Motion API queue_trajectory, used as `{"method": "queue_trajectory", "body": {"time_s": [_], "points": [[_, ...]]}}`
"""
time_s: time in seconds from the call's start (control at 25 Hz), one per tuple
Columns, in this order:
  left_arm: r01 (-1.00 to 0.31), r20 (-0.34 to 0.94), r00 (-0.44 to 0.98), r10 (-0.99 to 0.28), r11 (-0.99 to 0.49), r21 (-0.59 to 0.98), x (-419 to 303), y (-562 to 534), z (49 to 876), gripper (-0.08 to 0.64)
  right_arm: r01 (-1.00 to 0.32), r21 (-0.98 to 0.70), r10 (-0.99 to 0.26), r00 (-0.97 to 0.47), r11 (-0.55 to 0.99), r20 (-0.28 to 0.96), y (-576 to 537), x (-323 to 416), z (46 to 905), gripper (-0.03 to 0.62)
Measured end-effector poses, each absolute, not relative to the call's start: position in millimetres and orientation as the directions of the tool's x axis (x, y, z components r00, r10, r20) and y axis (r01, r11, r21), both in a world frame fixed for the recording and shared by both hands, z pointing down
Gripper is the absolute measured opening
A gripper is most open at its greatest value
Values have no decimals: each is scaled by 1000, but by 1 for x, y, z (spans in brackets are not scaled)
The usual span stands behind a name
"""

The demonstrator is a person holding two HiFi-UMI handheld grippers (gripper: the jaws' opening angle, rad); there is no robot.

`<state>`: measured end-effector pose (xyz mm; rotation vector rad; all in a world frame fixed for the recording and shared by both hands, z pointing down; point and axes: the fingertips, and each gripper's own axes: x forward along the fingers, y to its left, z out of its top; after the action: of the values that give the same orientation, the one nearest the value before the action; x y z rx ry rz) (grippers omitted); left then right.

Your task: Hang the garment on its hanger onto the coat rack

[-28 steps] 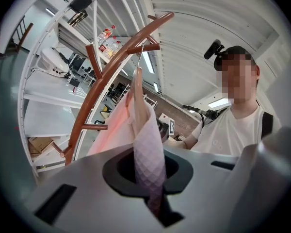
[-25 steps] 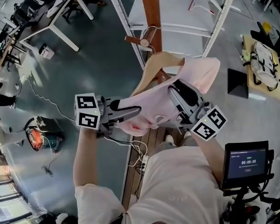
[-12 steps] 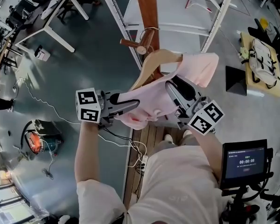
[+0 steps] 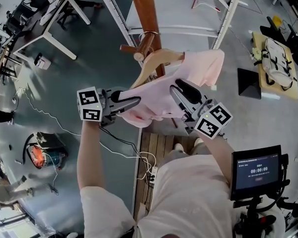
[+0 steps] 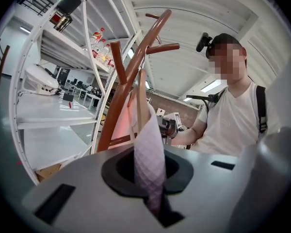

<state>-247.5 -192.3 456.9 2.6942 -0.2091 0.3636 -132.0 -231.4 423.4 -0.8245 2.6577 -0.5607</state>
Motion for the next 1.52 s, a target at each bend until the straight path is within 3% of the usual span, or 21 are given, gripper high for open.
{"method": "queue_trajectory", "body": {"time_s": [0.36, 0.84, 1.2, 1.52], "points": [[-232, 273, 951, -144, -917, 325, -256, -207, 461, 24, -476, -436, -587, -794, 764, -162, -234, -131, 422, 132], [-440, 240, 889, -390, -871, 217, -292, -216, 423, 190, -451, -422, -562, -807, 786, -183, -230, -134, 412, 132], [-599, 156, 796, -585, -799, 59, -305, -187, 357, 193, -453, -417, -567, -798, 788, -205, -229, -125, 392, 132], [-666, 62, 743, -667, -745, -40, -278, -154, 293, 193, -456, -368, -556, -797, 810, -236, -214, -106, 349, 132]]}}
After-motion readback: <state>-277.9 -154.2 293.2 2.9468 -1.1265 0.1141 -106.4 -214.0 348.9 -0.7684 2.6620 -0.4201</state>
